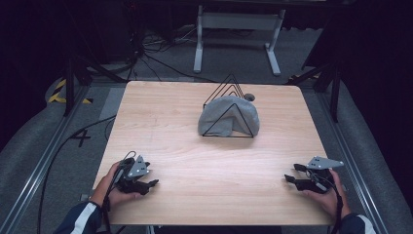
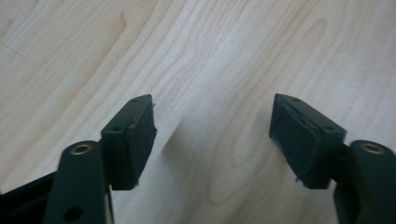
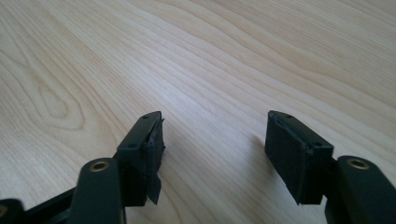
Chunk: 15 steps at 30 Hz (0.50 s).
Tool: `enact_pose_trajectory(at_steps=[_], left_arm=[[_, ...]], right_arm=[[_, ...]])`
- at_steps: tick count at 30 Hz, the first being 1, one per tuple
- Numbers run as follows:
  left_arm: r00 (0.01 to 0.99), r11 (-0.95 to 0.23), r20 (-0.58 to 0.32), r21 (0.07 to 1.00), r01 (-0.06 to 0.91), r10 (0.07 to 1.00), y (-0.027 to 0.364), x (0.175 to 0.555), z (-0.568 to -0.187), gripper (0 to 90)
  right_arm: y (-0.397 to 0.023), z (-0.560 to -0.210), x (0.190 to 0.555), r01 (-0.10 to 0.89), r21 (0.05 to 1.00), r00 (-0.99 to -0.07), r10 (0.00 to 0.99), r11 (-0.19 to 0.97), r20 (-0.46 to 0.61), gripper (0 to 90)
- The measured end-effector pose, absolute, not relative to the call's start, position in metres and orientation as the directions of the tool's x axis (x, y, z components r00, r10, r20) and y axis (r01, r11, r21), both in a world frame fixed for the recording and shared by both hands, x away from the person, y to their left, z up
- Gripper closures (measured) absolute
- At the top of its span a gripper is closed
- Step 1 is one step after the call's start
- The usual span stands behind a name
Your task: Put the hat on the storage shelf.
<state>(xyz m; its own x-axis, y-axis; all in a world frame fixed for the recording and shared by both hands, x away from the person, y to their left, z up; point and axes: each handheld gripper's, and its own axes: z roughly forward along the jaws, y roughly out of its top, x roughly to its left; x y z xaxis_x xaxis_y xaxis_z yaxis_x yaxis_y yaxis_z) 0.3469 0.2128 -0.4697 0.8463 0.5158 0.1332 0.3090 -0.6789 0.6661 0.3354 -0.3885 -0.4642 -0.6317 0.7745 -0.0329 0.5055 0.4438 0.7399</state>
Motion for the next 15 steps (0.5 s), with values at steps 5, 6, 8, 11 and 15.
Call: enact_pose_trajectory(at_steps=[5,6,8,11,15], left_arm=[[0.845,-0.589,0.007,0.720,0.367,0.535,0.2244,0.3470,-0.4803,23.4],[0.842,-0.576,-0.005,0.727,0.374,0.540,0.2250,0.3476,-0.4817,22.0],[0.835,-0.577,-0.008,0.720,0.386,0.550,0.2250,0.3478,-0.4816,18.7],[0.834,-0.575,-0.009,0.720,0.389,0.552,0.2250,0.3476,-0.4816,18.6],[0.831,-0.573,-0.012,0.719,0.394,0.557,0.2250,0.3477,-0.4817,18.0]], right_arm=[[-0.3965,-0.4666,0.3306,0.520,0.750,-0.594,0.804,0.408,-0.026,29.5],[-0.3961,-0.4667,0.3305,0.517,0.749,-0.596,0.802,0.414,-0.031,28.3],[-0.3958,-0.4668,0.3307,0.518,0.748,-0.596,0.802,0.415,-0.033,26.9],[-0.3958,-0.4672,0.3310,0.528,0.747,-0.579,0.815,0.403,-0.030,24.7],[-0.3961,-0.4669,0.3302,0.541,0.747,-0.557,0.830,0.386,-0.026,24.7]])
